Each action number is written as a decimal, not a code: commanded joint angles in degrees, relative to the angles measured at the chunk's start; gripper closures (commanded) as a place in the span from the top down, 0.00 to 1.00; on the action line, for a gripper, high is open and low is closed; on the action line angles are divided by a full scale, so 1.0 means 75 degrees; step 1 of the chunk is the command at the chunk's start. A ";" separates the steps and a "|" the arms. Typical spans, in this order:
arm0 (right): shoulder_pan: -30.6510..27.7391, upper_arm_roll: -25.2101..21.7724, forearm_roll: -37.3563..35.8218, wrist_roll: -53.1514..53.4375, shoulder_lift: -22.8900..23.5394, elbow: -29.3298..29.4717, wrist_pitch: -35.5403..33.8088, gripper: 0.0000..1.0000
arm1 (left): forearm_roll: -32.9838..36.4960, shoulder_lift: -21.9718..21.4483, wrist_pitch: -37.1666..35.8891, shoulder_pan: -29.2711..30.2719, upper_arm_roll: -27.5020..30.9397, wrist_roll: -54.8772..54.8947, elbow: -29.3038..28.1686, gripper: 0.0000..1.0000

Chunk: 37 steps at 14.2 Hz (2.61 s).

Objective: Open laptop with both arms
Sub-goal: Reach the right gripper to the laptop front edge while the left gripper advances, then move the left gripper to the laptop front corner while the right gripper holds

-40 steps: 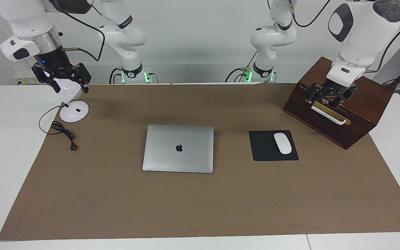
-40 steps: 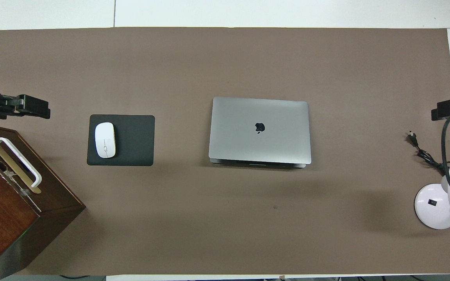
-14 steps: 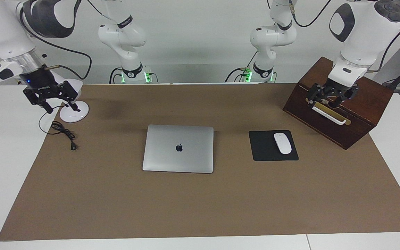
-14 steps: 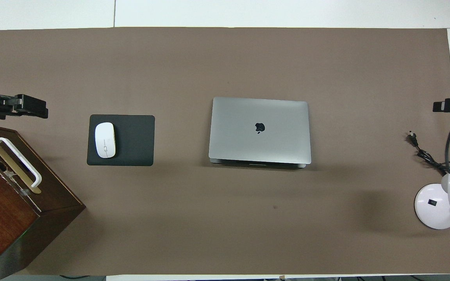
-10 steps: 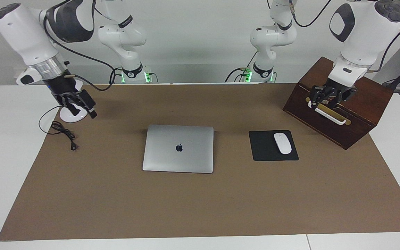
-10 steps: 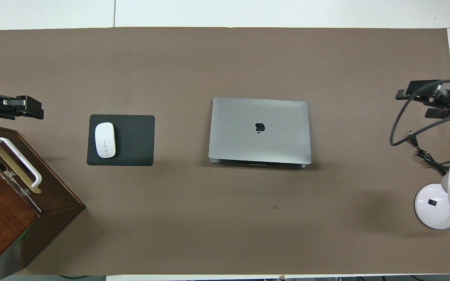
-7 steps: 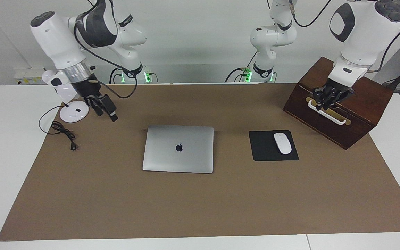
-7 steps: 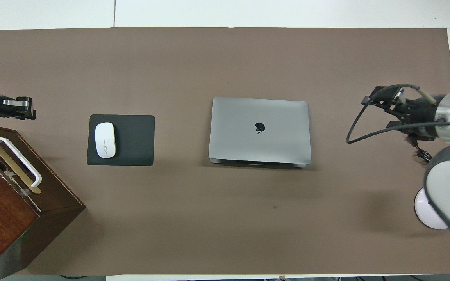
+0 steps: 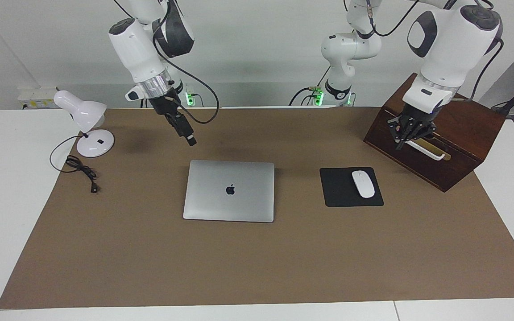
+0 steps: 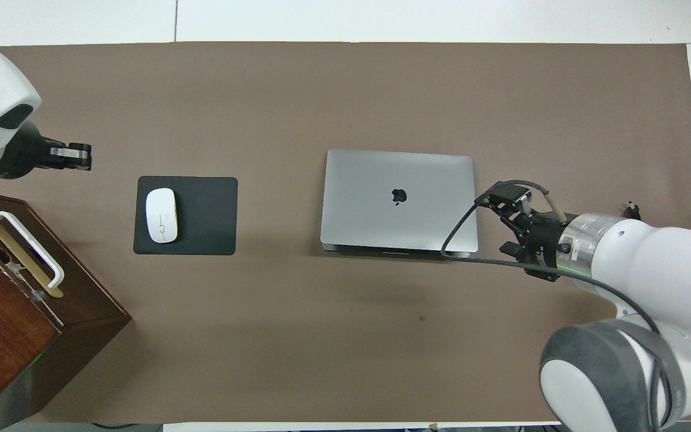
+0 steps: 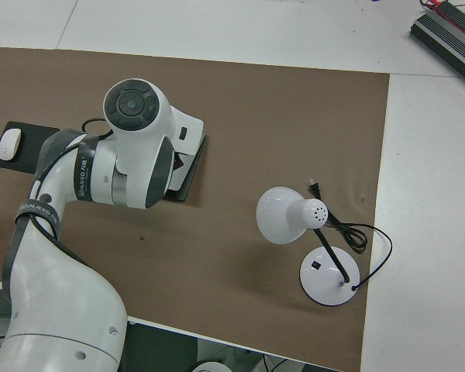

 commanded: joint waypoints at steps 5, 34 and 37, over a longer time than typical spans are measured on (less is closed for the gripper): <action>0.1071 -0.0033 0.0197 0.0781 -0.0028 -0.0977 0.1286 1.00 | -0.0400 -0.1864 0.3861 -0.1130 0.0083 0.0203 -0.3912 0.00; 0.1799 -0.0033 0.0841 0.0383 0.2633 -0.0485 0.3854 1.00 | -0.0400 -0.0355 1.2410 -0.4565 0.0130 0.0262 -0.7890 0.00; 0.1787 -0.0033 0.0853 0.0383 0.2668 -0.0403 0.3866 1.00 | -0.0330 0.0032 1.2410 -0.4589 0.0118 0.0553 -0.7609 0.00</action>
